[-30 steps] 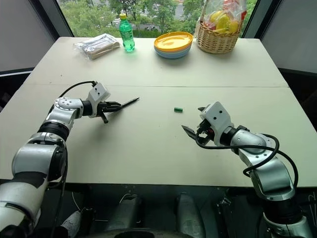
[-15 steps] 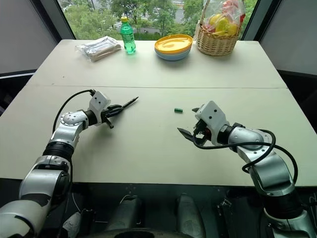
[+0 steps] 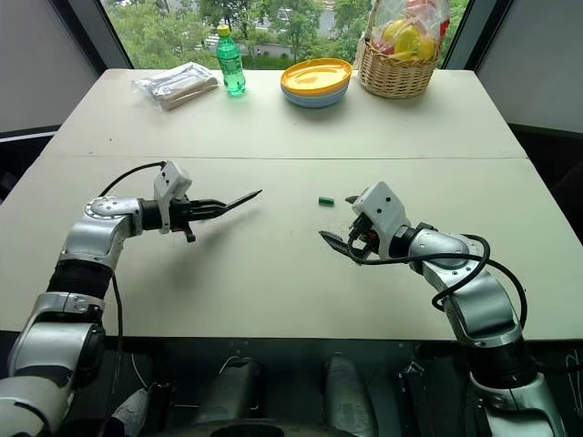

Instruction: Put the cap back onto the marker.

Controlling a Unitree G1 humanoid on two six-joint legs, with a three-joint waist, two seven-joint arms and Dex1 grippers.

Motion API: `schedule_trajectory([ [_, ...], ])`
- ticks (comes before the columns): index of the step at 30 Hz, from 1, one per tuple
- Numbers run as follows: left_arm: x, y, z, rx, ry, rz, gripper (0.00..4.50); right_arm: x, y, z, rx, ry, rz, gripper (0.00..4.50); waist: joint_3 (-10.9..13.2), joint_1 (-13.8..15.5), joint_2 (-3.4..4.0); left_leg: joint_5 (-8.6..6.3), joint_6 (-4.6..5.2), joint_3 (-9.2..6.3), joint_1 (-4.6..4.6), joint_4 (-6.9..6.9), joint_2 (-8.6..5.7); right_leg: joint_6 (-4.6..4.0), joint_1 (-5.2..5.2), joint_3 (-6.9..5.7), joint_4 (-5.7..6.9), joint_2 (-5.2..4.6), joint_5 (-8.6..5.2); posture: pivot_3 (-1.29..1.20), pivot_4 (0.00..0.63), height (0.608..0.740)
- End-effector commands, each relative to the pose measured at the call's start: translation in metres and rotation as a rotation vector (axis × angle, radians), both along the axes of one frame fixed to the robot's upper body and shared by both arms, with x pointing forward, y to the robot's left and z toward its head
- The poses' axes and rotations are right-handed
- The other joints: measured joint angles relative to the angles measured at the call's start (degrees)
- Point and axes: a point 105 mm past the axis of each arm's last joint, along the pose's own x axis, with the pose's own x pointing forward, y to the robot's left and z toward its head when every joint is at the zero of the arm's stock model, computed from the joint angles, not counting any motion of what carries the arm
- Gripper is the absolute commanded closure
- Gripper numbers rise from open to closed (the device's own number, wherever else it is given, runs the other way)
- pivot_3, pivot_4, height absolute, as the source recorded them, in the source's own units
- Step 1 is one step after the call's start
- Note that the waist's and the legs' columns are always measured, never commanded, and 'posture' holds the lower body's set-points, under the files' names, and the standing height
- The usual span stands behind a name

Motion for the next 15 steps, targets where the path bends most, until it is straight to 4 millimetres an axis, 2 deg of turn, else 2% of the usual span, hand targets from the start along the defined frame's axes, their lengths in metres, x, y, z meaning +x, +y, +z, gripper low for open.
schedule_trajectory([
  [1,-0.005,0.003,0.012,0.053,-0.067,-0.017,4.41,0.015,0.001,0.012,0.041,-0.061,0.012,0.0,0.0,0.0,0.0,0.0,0.0,0.0,0.0,0.0,0.0,0.0,0.0,0.0,0.0,0.0,0.0,0.0,0.15,0.74],
  [5,-0.017,0.003,0.017,0.03,-0.076,-0.029,4.41,0.042,0.007,0.007,0.088,-0.055,0.049,0.0,0.0,0.0,0.01,0.0,0.0,0.04,-0.01,-0.01,0.0,0.0,-0.02,0.04,-0.01,0.0,0.0,0.0,0.15,0.74],
  [10,-0.032,0.001,0.034,-0.115,-0.07,-0.076,4.41,0.061,0.022,-0.008,0.084,-0.039,0.13,0.0,0.0,0.1,0.0,0.0,0.0,0.07,-0.03,-0.07,0.03,-0.01,-0.1,0.06,0.0,0.01,0.0,0.0,0.15,0.74],
  [15,-0.031,0.02,0.033,-0.076,-0.077,-0.072,4.41,0.074,0.034,-0.023,0.097,-0.002,0.182,0.0,0.0,-0.1,0.02,0.0,0.0,0.09,-0.02,-0.07,0.02,-0.01,-0.12,0.07,0.01,0.01,0.01,0.0,0.15,0.74],
])
